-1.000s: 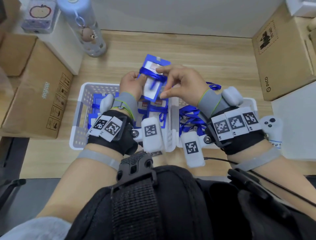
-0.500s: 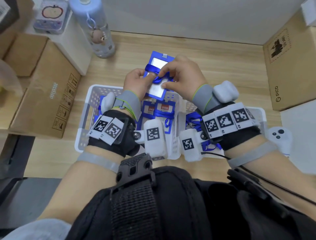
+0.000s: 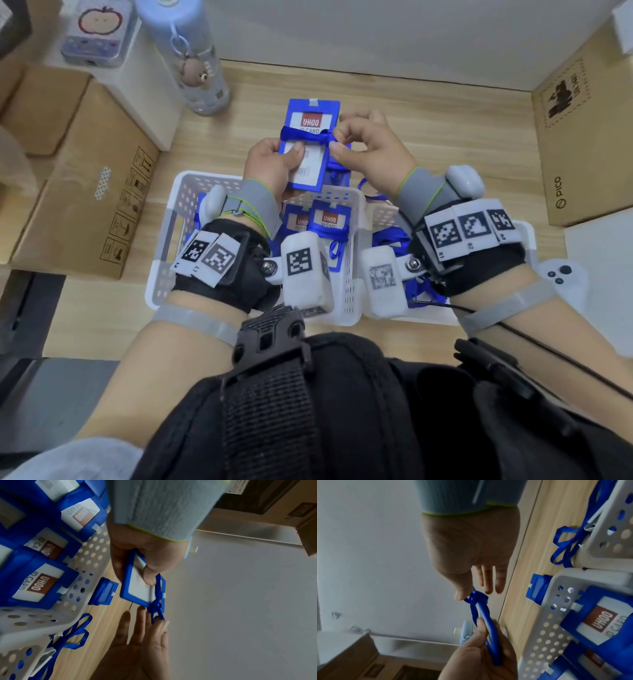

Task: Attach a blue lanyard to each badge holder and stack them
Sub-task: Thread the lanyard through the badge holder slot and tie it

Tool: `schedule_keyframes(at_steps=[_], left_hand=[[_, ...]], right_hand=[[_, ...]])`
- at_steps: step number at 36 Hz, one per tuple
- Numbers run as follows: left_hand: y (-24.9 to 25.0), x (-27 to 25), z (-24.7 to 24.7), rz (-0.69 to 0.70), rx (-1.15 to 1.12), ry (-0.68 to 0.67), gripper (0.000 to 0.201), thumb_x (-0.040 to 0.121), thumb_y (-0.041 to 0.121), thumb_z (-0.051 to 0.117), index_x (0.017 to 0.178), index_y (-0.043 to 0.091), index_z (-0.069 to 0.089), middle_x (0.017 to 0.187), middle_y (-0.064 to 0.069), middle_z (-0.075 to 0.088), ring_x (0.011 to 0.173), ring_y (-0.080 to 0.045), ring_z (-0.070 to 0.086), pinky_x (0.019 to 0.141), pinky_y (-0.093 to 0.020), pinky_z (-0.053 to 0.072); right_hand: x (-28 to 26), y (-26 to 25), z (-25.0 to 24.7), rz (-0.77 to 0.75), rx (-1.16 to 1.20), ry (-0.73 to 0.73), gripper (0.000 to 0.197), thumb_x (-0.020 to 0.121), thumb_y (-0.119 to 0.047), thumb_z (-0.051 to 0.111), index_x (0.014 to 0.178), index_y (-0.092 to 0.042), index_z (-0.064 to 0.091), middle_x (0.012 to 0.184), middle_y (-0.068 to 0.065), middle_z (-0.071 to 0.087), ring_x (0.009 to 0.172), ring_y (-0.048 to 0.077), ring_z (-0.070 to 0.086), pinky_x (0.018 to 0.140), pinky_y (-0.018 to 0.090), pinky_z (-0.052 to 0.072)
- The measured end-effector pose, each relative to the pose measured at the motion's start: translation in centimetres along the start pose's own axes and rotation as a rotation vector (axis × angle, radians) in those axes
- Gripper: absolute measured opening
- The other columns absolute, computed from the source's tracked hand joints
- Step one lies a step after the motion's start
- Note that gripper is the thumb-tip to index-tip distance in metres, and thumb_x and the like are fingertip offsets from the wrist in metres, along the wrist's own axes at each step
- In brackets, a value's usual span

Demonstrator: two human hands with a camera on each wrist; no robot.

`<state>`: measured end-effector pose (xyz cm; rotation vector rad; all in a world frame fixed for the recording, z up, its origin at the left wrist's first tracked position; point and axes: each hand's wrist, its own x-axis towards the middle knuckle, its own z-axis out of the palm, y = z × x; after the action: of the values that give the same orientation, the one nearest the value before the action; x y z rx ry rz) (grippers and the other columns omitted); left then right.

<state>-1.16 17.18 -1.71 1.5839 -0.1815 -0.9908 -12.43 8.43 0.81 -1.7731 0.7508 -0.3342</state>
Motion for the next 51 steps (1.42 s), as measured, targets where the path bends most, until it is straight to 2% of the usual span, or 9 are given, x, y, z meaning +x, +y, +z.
schedule_keyframes(at_steps=[5,10,17,20,25,30,37,47,51], left_hand=[[0.5,0.7,0.2,-0.06,-0.061,0.018,0.015,0.094,0.016,0.053,0.079,0.015,0.052,0.069,-0.002,0.063,0.057,-0.012,0.061,0.051,-0.024,0.053],[1.4,1.4,-0.1,-0.189,-0.214,-0.027,0.02,0.096,0.018,0.047,0.077,0.015,0.052,0.037,0.009,0.053,0.032,-0.002,0.049,0.035,-0.009,0.036],[2.5,4.0,-0.6,-0.07,0.035,0.014,0.008,0.095,0.018,0.049,0.091,0.024,0.048,0.065,0.01,0.06,0.054,-0.006,0.054,0.052,-0.021,0.043],[2.7,5.6,-0.6,0.057,0.224,0.014,0.021,0.093,0.007,0.048,0.101,0.026,0.048,0.077,0.008,0.054,0.063,-0.006,0.053,0.053,-0.021,0.048],[2.0,8.3,-0.8,0.087,0.488,0.042,0.034,0.079,0.0,0.058,0.071,0.03,0.044,0.071,0.005,0.048,0.078,-0.024,0.054,0.08,-0.034,0.048],[1.3,10.3,-1.2,0.114,0.913,0.071,0.016,0.078,0.009,0.06,0.081,0.021,0.05,0.102,-0.011,0.066,0.1,-0.031,0.061,0.082,-0.032,0.047],[1.0,11.6,-1.5,0.007,1.239,-0.036,0.004,0.084,0.013,0.059,0.087,0.014,0.057,0.103,-0.016,0.066,0.082,-0.027,0.052,0.073,-0.027,0.038],[-0.2,12.0,-2.1,-0.083,1.274,-0.062,0.01,0.08,0.011,0.062,0.077,0.015,0.053,0.063,0.002,0.043,0.077,-0.024,0.042,0.056,-0.023,0.032],[0.1,11.0,-1.9,-0.052,1.147,-0.003,0.014,0.082,0.015,0.061,0.076,0.02,0.05,0.075,0.001,0.054,0.083,-0.028,0.047,0.06,-0.024,0.036]], right_hand=[[0.5,0.3,0.2,0.024,0.35,-0.149,0.016,0.086,-0.007,0.048,0.073,-0.015,0.043,0.114,0.039,0.048,0.091,0.018,0.048,0.077,0.02,0.046],[1.6,0.5,0.1,0.035,0.693,-0.192,0.004,0.079,-0.01,0.047,0.077,-0.012,0.045,0.1,0.001,0.057,0.1,0.016,0.054,0.083,0.018,0.049],[3.3,1.4,0.1,0.062,0.889,-0.146,0.01,0.085,-0.003,0.047,0.079,-0.01,0.047,0.1,-0.008,0.067,0.094,0.011,0.063,0.083,0.021,0.052],[4.3,1.7,0.3,0.092,0.782,-0.02,0.021,0.093,0.003,0.044,0.077,-0.011,0.045,0.088,-0.005,0.064,0.075,0.004,0.063,0.075,0.018,0.053],[6.3,3.4,1.0,0.112,0.315,0.141,0.022,0.084,-0.006,0.056,0.07,-0.017,0.043,0.075,-0.004,0.049,0.054,-0.002,0.047,0.059,0.013,0.043],[7.9,5.6,1.9,0.21,-0.03,0.087,0.031,0.086,-0.006,0.057,0.065,-0.024,0.043,0.072,-0.009,0.048,0.076,0.017,0.049,0.084,0.04,0.047],[8.6,7.2,2.8,0.333,-0.23,-0.064,0.029,0.088,-0.016,0.057,0.065,-0.027,0.043,0.069,-0.002,0.049,0.075,0.019,0.05,0.08,0.038,0.049],[8.6,7.1,3.3,0.338,-0.355,-0.085,0.007,0.09,-0.016,0.055,0.085,-0.015,0.05,0.063,-0.008,0.043,0.077,0.018,0.05,0.072,0.03,0.046],[8.2,6.7,3.0,0.338,-0.344,-0.073,0.01,0.089,-0.014,0.054,0.08,-0.019,0.052,0.062,-0.009,0.044,0.071,0.015,0.049,0.06,0.021,0.04]])
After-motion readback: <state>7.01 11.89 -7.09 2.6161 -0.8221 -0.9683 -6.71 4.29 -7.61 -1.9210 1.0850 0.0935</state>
